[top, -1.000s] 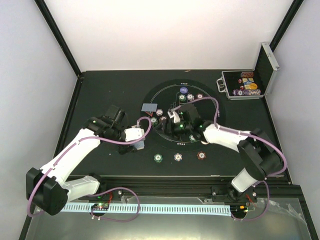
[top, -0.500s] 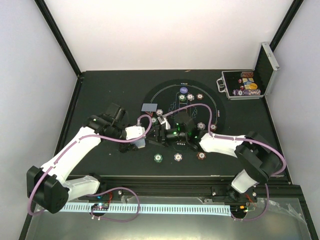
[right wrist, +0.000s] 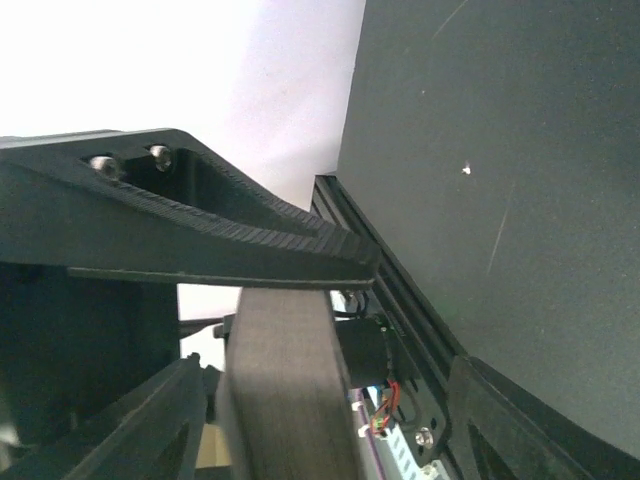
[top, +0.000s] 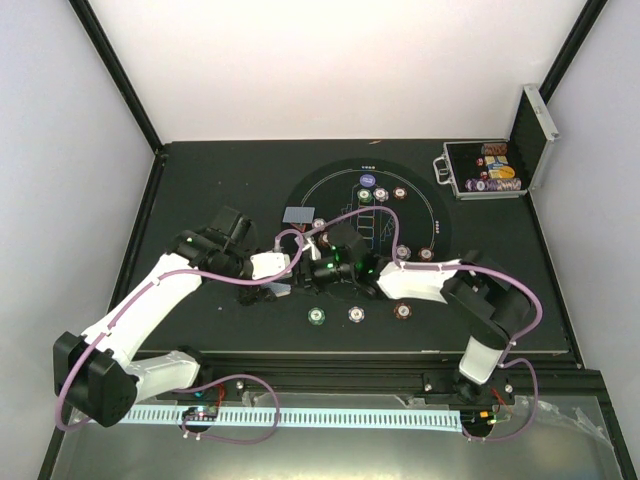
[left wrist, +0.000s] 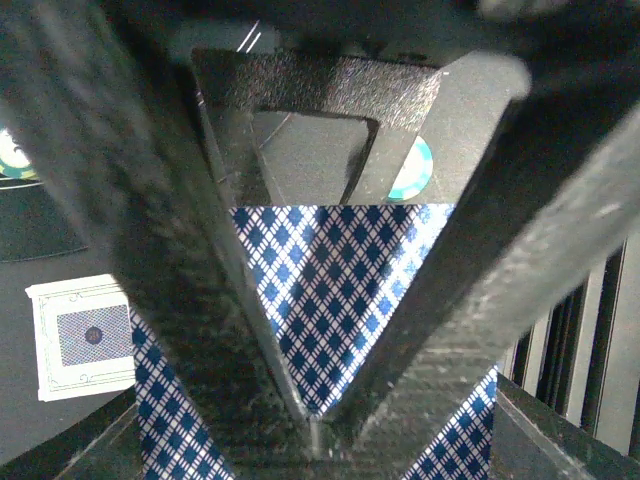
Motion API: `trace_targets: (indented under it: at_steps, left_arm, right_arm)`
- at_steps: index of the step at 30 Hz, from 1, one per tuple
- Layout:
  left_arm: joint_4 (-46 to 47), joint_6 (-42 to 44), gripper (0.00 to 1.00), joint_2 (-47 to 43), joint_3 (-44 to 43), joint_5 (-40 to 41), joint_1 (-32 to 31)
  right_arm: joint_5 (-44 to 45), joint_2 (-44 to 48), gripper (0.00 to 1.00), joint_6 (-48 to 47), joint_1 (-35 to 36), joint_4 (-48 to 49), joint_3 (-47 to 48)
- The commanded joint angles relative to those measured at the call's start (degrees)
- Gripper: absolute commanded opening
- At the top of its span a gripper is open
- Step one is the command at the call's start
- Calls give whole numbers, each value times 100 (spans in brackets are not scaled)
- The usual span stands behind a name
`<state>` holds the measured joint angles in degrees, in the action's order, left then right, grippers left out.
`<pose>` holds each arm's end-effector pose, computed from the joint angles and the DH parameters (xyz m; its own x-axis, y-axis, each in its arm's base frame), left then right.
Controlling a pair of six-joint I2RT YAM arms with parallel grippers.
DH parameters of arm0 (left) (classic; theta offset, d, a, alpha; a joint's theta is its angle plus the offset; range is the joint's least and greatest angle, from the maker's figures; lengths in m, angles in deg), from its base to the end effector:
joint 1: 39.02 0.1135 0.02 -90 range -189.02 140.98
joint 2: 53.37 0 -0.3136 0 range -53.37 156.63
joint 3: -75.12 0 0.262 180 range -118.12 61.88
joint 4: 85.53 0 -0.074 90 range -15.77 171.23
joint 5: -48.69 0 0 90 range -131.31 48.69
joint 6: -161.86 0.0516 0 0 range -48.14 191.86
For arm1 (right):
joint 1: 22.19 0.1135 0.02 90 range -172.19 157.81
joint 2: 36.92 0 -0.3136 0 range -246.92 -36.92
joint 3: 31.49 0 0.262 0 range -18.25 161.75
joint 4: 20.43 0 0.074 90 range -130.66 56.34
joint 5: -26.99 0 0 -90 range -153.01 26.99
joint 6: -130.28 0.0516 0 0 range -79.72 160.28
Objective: Distribute texas hold em gaming equipment
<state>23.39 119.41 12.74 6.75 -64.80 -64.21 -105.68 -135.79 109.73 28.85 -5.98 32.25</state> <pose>0.1710 -0.1032 0.2974 -0.1853 0.8350 -0.5181 0.9740 0.2259 0.0157 0.2164 0.3232 0.2331 -0.9866 -0.1252 -0.1043 -0.1327 0.2463 0.9601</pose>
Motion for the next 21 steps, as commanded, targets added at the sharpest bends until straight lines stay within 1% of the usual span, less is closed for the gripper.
trace_targets:
  at_steps: [1, 5, 10, 17, 21]
  left_arm:
    - [-102, 4, 2, 1, -269, -166, 23]
    - [-111, 17, 1, -22, -270, -154, 24]
    - [-117, 17, 2, -27, -265, -139, 23]
    - [-80, 35, 2, -12, -243, -93, 23]
    - [-50, 11, 2, 17, -252, -120, 23]
  right_arm:
    - [-44, -269, 66, 70, 59, 191, 184]
    - [-44, -489, 56, 59, 48, 188, 278]
    - [-41, -562, 52, 16, -59, 168, 133]
    - [4, -196, 45, -109, -295, 142, -374]
    - [39, 60, 43, -248, -341, -82, -437]
